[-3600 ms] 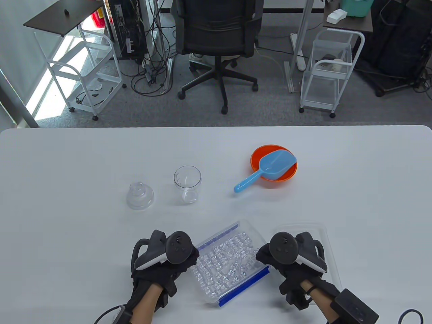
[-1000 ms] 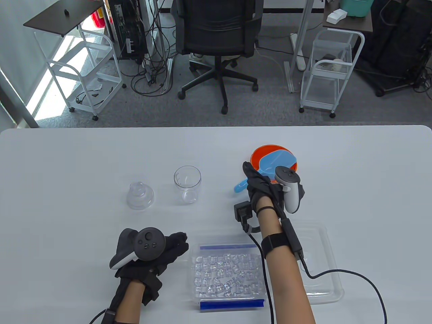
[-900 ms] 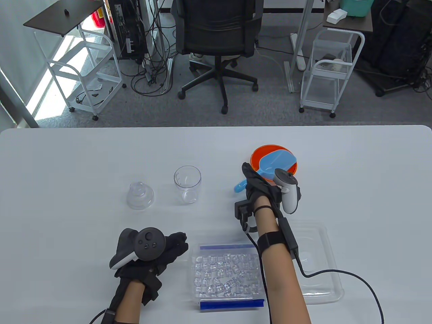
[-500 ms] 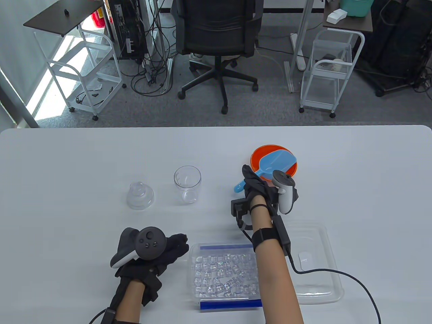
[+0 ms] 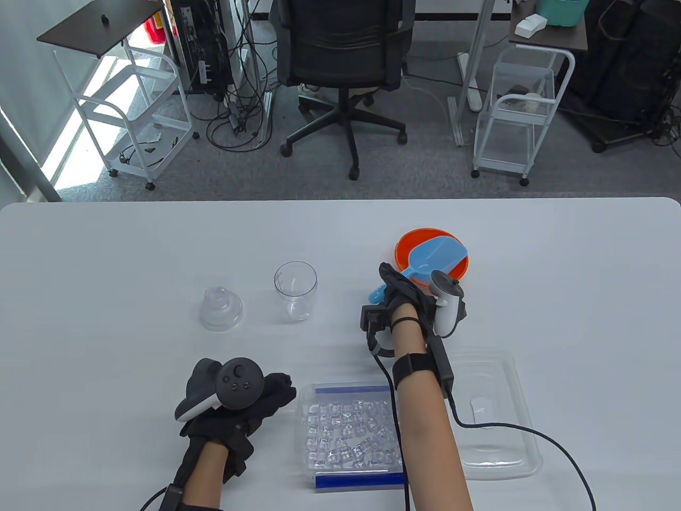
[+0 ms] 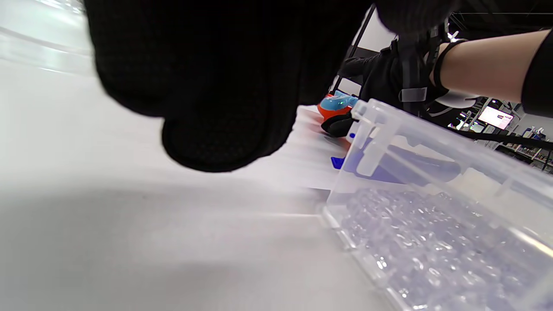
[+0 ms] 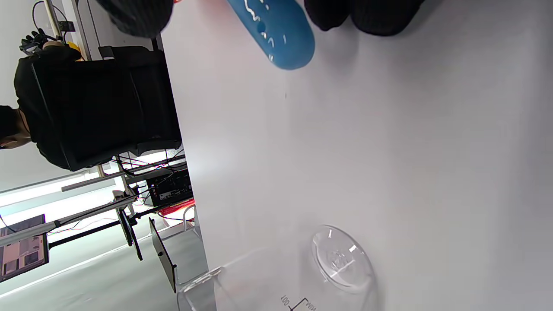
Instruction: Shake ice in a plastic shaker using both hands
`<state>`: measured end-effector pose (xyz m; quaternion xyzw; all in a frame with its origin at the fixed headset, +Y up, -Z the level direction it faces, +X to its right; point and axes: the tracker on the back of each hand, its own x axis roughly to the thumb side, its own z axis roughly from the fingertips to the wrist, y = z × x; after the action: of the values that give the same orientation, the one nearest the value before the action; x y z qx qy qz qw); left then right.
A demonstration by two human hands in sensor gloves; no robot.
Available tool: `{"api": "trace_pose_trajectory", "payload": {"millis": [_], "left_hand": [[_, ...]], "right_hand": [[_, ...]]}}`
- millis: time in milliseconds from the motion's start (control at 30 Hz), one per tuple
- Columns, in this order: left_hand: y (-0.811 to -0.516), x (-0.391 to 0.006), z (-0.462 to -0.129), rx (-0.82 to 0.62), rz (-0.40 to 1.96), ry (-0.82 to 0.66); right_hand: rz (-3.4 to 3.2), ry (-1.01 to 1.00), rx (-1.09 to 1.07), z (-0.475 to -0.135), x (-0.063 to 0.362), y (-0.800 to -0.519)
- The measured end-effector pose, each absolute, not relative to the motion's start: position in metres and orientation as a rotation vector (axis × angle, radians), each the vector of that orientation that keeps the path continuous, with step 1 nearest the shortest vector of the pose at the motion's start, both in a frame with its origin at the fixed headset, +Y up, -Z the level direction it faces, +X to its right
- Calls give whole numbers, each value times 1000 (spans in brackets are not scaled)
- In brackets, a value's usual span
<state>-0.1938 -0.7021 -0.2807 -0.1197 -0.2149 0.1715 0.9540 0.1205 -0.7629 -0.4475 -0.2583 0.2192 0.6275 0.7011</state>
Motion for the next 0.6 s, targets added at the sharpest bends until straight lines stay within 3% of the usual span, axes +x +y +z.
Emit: {"api": "trace_pose_trajectory", "payload": {"millis": [300,467,600], "left_hand": [[-702,-193,-280,-249,345,-443],[-703,-193,-281,-248,342,-446],[-703,-189,-280,-248,325,-453]], "right_hand": [[1237,480,-541,-442,123,-768],[1257,409,-521,-433,127,-746],[1302,366,-453,-420,134,-711]]}}
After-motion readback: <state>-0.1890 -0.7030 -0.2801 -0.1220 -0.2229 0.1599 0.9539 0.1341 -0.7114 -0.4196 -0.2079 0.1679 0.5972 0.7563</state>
